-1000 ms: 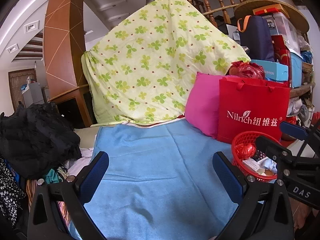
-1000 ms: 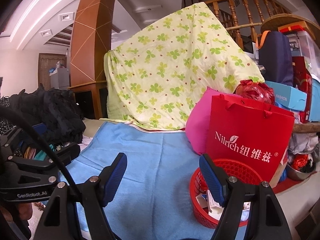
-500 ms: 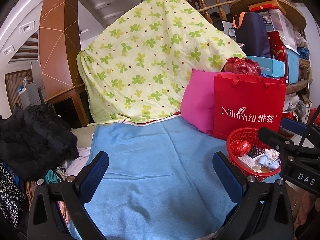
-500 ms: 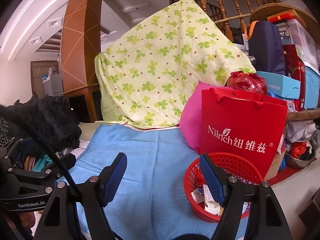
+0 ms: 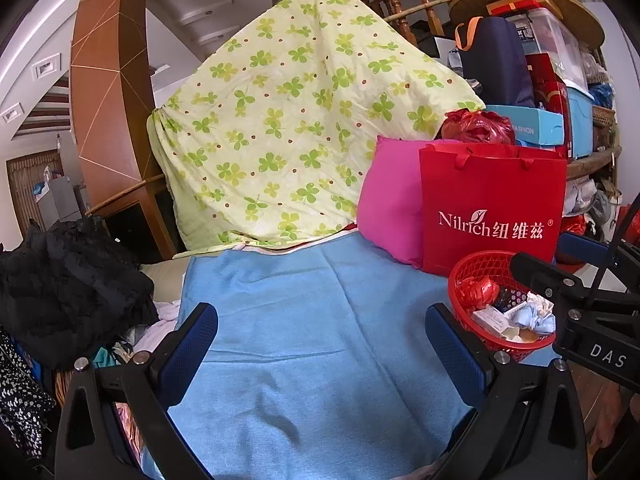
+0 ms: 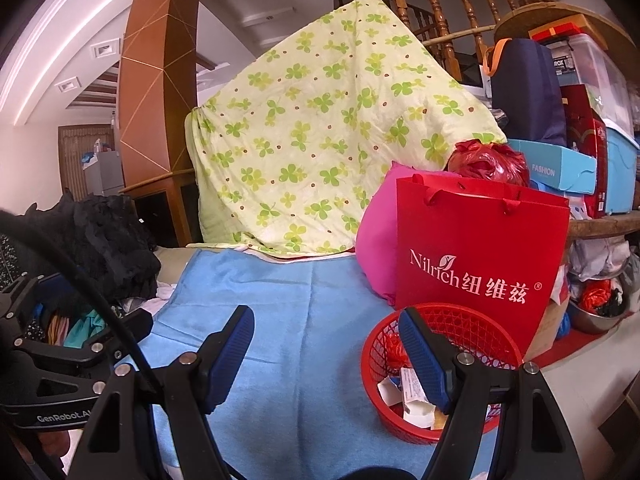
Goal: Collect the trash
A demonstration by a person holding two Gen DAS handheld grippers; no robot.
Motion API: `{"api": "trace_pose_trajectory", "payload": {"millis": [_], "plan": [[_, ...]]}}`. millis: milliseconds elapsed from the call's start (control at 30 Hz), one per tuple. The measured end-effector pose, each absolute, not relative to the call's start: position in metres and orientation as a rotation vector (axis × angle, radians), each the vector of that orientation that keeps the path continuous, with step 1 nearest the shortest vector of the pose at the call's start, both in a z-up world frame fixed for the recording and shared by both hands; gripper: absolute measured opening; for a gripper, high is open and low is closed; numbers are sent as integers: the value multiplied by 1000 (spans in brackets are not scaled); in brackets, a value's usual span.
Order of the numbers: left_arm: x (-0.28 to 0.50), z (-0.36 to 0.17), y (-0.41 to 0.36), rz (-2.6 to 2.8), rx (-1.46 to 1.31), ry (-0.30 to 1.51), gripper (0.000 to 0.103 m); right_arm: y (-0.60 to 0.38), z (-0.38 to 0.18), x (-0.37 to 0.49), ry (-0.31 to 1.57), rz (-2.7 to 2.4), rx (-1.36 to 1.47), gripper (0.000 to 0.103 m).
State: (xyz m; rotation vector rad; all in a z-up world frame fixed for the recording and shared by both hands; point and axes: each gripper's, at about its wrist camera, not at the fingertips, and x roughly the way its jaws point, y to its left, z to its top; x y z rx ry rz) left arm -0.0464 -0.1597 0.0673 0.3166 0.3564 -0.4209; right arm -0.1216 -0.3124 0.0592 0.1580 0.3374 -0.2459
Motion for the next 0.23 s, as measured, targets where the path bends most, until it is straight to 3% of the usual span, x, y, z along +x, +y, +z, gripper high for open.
{"api": "trace_pose_trajectory", "payload": {"millis": [233], "plan": [[-49,64,-161,-424,326,347,103,-314,56,-119,348,-247,164,78]]}}
